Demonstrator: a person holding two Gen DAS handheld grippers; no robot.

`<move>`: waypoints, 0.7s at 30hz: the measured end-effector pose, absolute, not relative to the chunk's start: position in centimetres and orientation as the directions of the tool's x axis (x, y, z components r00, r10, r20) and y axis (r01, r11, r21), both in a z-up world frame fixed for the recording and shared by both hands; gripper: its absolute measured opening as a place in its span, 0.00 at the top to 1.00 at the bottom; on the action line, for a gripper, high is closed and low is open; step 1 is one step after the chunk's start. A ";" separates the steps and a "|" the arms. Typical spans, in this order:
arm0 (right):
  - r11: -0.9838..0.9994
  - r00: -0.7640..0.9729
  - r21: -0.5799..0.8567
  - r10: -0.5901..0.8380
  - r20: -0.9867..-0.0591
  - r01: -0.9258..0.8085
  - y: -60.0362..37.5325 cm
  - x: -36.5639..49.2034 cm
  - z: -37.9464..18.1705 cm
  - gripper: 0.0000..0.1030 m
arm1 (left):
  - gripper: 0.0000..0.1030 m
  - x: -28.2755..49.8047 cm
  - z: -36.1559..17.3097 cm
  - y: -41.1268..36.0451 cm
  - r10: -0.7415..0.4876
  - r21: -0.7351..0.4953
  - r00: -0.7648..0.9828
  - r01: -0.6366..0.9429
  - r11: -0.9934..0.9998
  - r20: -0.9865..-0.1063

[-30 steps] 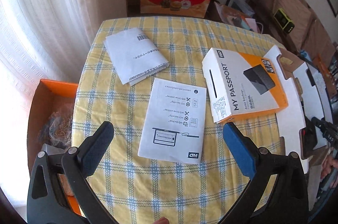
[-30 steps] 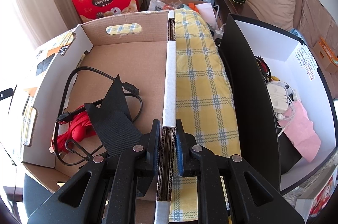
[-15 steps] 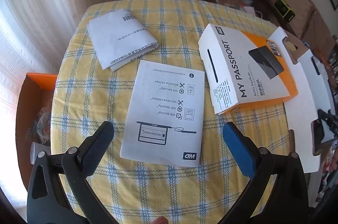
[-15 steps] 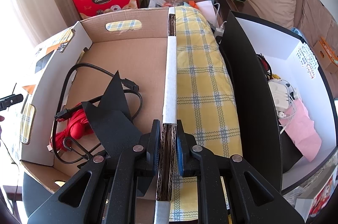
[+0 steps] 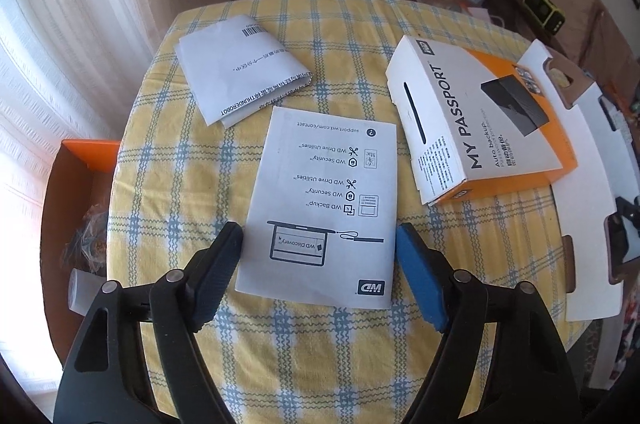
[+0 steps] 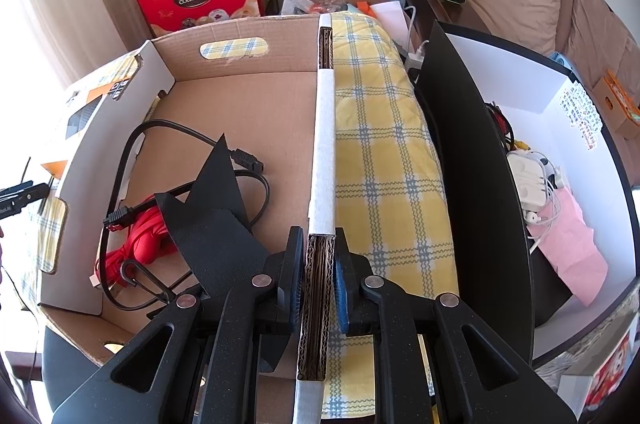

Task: Organize objects
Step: 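Move the open left gripper to the white barcode envelope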

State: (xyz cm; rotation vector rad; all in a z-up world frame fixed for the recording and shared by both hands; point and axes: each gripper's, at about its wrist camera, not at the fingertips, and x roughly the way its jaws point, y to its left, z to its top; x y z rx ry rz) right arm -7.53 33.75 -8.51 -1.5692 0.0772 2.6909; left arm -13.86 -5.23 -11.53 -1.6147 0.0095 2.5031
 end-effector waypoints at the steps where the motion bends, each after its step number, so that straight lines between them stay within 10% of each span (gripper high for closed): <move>1: -0.998 -0.492 0.031 -0.004 -0.870 -0.047 33.7 -7.5 -8.5 0.86 | 0.27 -13.8 -11.5 -5.4 0.134 -0.086 -0.405 -0.134 -0.987 -0.904; 21: -0.998 -0.492 0.028 -0.001 -0.871 -0.048 33.7 -7.6 -8.6 0.86 | 0.39 -13.5 -6.7 -7.3 0.233 -0.214 -0.494 -0.095 -0.972 -0.838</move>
